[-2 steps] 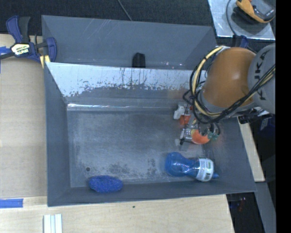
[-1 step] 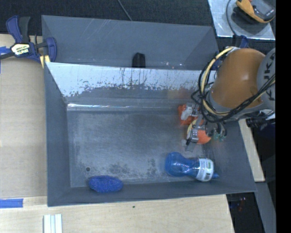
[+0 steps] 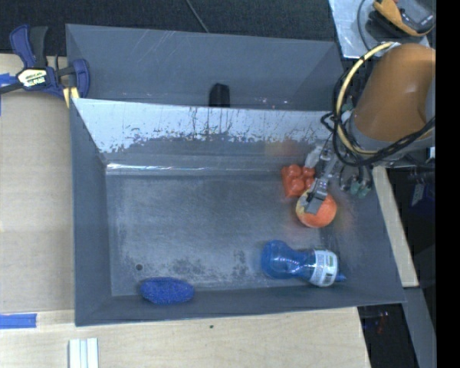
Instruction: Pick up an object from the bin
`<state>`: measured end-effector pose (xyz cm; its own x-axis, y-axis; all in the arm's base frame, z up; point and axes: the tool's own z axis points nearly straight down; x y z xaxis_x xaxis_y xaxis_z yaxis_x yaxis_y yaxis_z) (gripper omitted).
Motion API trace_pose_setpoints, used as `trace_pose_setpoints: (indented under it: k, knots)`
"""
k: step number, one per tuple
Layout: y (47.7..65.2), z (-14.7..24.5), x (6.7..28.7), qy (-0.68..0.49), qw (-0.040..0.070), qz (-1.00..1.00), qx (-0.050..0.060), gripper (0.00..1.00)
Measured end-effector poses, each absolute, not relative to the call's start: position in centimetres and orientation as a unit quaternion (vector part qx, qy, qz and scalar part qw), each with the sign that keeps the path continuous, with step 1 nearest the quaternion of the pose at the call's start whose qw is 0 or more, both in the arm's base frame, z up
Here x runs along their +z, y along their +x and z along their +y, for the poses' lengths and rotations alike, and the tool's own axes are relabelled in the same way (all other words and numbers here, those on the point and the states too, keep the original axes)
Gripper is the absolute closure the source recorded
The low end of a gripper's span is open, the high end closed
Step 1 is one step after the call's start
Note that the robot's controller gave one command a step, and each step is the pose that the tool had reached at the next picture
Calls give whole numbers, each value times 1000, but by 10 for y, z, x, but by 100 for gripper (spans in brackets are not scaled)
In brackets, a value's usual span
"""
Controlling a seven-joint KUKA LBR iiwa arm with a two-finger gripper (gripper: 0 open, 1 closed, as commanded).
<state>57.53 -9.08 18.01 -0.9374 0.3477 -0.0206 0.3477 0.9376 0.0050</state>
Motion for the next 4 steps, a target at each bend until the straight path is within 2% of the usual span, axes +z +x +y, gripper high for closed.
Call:
trace_pose_setpoints:
  k: [1,2,3,4]
  knots:
    - [569,-97,180,102,11,995,0,0]
    - [604,-78,146,189,16,982,1,0]
    - [607,-87,113,279,15,960,1,0]
    - [620,-86,102,269,18,963,2,0]
